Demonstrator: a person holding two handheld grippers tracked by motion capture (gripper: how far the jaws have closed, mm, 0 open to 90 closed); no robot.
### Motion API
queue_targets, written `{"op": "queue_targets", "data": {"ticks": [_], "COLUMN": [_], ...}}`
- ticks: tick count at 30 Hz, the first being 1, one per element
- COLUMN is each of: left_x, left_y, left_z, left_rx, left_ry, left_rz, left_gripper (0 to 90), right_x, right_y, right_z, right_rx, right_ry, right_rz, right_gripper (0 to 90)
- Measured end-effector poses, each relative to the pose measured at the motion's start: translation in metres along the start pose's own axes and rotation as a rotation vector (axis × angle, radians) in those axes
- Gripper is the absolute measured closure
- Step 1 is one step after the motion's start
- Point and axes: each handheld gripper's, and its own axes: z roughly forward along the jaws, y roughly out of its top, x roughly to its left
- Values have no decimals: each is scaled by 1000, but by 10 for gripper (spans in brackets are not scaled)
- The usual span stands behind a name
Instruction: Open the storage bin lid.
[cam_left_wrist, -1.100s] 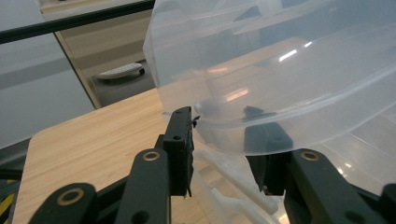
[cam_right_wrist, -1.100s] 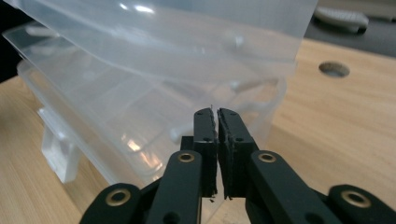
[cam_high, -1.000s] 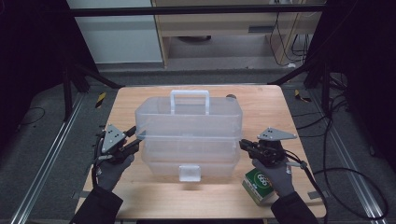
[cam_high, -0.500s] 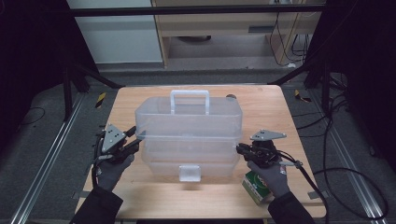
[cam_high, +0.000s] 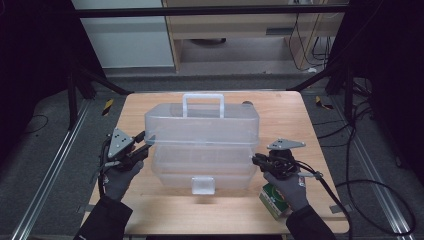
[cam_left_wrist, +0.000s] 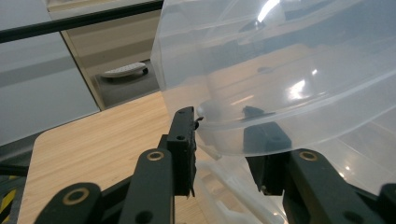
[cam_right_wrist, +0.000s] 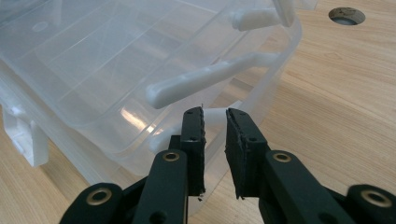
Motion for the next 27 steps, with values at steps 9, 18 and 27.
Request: {"op": "queue_targets", "data": {"ticks": [9, 18, 27], "left_x": [3, 8, 11], "left_y": [12, 23, 33], "left_z": [5, 9, 15], "left_rx": [-16, -15, -19], "left_ry": [17, 27, 45], "left_rz": [-18, -17, -28], "left_gripper": [657, 670, 689], "right_x": [-1, -1, -1], "right_y": [1, 1, 2], "right_z": [0, 0, 0], "right_rx": [11, 17, 18], "right_ry": [8, 11, 11], "right_rz": [36, 49, 51], "right_gripper": [774, 778, 779]}}
